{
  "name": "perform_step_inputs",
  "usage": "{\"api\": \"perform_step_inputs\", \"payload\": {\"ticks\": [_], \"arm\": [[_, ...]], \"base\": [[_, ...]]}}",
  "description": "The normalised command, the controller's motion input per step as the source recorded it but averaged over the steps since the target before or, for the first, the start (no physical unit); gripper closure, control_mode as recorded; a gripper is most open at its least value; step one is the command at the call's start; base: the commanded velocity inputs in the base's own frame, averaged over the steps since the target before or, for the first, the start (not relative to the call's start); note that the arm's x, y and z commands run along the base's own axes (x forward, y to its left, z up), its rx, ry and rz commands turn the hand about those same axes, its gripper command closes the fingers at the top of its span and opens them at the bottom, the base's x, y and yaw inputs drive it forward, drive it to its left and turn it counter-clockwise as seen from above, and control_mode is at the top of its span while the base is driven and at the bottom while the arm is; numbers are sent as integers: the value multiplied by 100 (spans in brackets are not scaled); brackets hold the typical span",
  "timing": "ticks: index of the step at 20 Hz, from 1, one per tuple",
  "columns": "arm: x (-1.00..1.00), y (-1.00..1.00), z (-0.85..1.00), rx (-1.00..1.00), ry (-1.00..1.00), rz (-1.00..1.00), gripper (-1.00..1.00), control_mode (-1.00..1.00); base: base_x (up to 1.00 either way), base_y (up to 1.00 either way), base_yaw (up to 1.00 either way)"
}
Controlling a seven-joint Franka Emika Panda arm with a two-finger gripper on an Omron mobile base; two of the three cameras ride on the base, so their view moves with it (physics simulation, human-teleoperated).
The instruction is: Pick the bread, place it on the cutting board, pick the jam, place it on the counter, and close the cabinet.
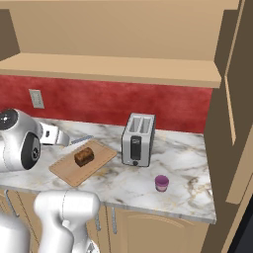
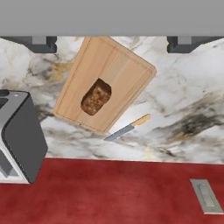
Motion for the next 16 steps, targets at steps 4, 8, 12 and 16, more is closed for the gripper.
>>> {"api": "perform_step_inputs", "payload": {"ticks": [4, 8, 12, 16], "arm": [[-24, 0, 21, 0, -6, 3, -100, -100], [-25, 0, 18, 0, -9, 4, -100, -100], [-23, 0, 14, 0, -9, 1, -100, -100], [-43, 0, 13, 0, -11, 2, -100, -100]], "base": [[0, 0, 0], [0, 0, 0], [0, 0, 0], [0, 0, 0]]}}
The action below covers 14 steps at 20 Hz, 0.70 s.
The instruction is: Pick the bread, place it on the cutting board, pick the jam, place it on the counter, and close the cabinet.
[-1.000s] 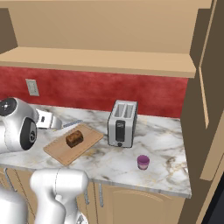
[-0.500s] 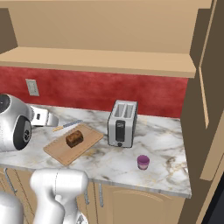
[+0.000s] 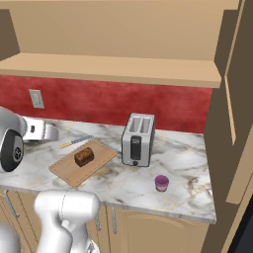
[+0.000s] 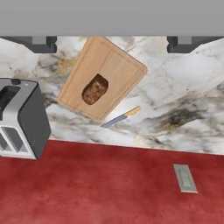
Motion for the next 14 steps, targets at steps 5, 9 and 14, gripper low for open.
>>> {"api": "perform_step_inputs", "payload": {"ticks": [5, 9, 14], "arm": [[-45, 0, 10, 0, -10, 2, -100, -100], [-54, 0, 8, 0, -7, 3, -100, -100], [-61, 0, 1, 0, -7, 5, -100, -100]], "base": [[0, 0, 0], [0, 0, 0], [0, 0, 0]]}}
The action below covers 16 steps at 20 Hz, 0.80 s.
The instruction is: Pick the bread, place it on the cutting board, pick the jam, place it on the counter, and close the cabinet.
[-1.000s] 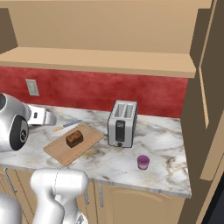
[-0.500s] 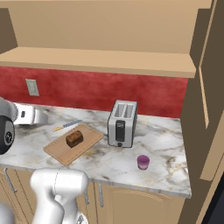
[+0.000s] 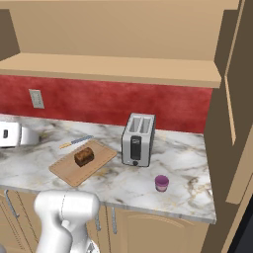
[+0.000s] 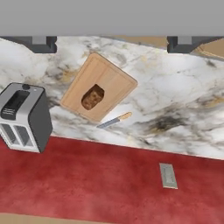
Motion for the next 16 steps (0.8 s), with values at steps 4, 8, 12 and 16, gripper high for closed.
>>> {"api": "perform_step_inputs", "payload": {"ticks": [4, 8, 12, 16], "arm": [[-56, 0, 0, 0, -4, 5, -100, -100], [-52, 0, 0, 0, 0, 5, -100, -100], [-49, 0, 0, 0, 0, 4, -100, -100], [-30, 3, 0, 0, 0, 0, -100, -100]], "base": [[0, 0, 0], [0, 0, 0], [0, 0, 0], [0, 0, 0]]}}
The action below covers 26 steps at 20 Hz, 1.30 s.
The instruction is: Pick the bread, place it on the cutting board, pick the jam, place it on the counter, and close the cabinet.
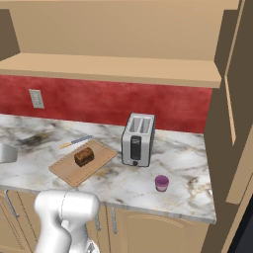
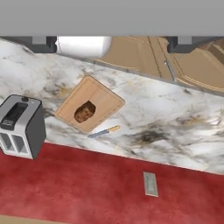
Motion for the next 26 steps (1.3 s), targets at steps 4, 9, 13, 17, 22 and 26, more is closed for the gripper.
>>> {"api": "perform_step_inputs", "payload": {"ticks": [4, 9, 13, 17, 22, 26], "arm": [[-29, 3, 0, 0, 0, 0, -100, -100], [-21, 10, 0, 0, 0, 0, -100, -100], [-15, 14, 0, 0, -3, 0, -100, -100], [-17, 12, 0, 0, -15, 0, -100, -100], [-17, 6, 3, 0, -23, 0, -100, -100], [-21, 8, 10, 1, -24, 0, -100, -100]], "base": [[0, 0, 0], [0, 0, 0], [0, 0, 0], [0, 0, 0], [0, 0, 0], [0, 0, 0]]}}
